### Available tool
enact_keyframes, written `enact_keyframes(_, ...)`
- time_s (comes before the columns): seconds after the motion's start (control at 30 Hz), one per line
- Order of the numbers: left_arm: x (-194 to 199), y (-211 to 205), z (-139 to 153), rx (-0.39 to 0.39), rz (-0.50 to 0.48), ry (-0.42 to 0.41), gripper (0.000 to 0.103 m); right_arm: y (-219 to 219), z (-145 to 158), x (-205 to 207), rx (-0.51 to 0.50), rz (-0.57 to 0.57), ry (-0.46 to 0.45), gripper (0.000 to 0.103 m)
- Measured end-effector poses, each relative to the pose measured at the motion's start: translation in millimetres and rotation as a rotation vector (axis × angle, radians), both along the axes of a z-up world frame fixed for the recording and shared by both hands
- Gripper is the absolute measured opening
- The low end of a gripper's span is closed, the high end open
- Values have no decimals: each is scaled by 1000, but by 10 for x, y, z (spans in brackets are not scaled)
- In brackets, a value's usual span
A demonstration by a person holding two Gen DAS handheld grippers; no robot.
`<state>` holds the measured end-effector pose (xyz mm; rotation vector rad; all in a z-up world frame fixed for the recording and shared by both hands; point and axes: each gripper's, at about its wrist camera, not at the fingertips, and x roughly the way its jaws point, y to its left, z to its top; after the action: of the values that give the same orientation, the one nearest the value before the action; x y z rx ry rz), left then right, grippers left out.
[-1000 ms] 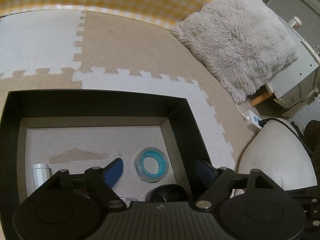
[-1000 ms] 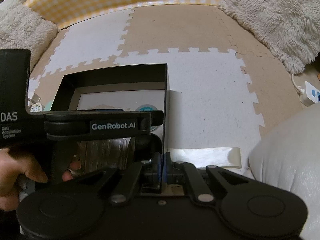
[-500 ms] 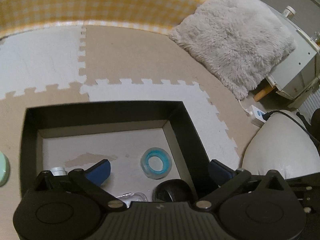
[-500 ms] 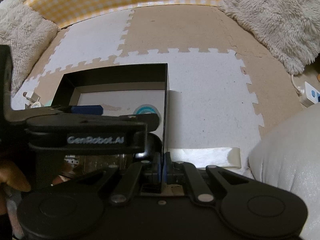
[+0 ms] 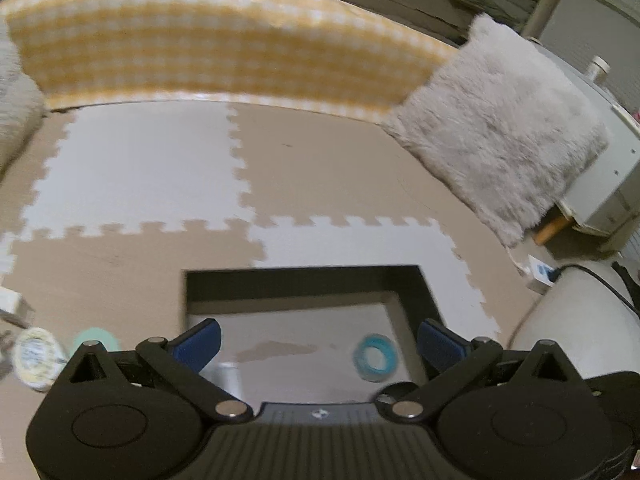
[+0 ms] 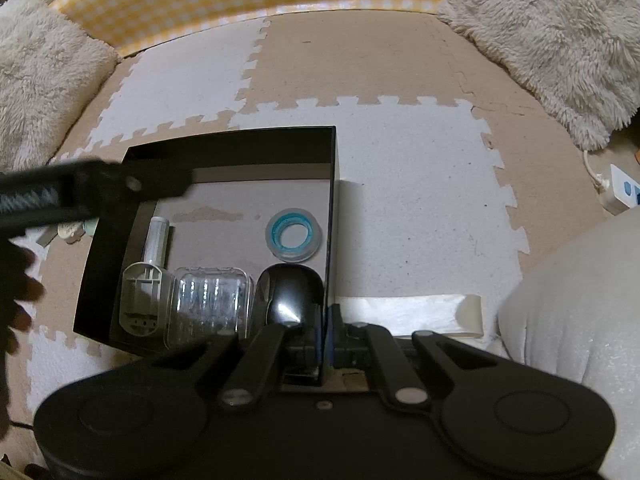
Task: Organize rigid objects
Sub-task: 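Move the left tool back over the nail polish bottle and box, then close the left tool on the nail polish bottle's white cap box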
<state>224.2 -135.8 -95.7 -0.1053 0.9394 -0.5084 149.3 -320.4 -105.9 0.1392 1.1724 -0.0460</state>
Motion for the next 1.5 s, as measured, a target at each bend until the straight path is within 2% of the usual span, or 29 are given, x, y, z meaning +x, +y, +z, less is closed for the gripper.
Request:
enact_keyframes(0.33, 214, 710, 129, 68, 144, -62, 103, -5, -6, -2, 0, 3, -1, 4)
enact_keyframes(0.47, 310, 1058, 93, 100, 219, -70, 103, -4, -8, -4, -1, 4, -1, 4)
enact_keyframes(0.63, 406, 1445, -7, 128, 260, -54, 103, 12, -8, -4, -11, 10, -1, 4)
enact_keyframes(0.8, 535, 1707, -131, 203, 263, -75, 103, 20, -8, -6, -14, 13, -1, 4)
enact_keyframes(0.93, 626, 1853, -315, 171, 209, -70, 103, 32, -9, -9, -21, 16, 0, 4)
enact_keyframes(1.1, 705, 1964, -566, 246, 127, -98, 103, 39, -10, -13, -24, 17, 2, 4)
enact_keyframes(1.17, 735, 2031, -643, 261, 122, -98, 103, 39, -9, -13, -24, 17, 2, 4)
enact_keyframes(1.33, 792, 2179, -804, 200, 147, -64, 103, 39, -12, -14, -28, 20, 2, 4)
enact_keyframes(1.5, 805, 2138, -851, 222, 138, -136, 99, 41, -12, -14, -25, 19, 3, 4)
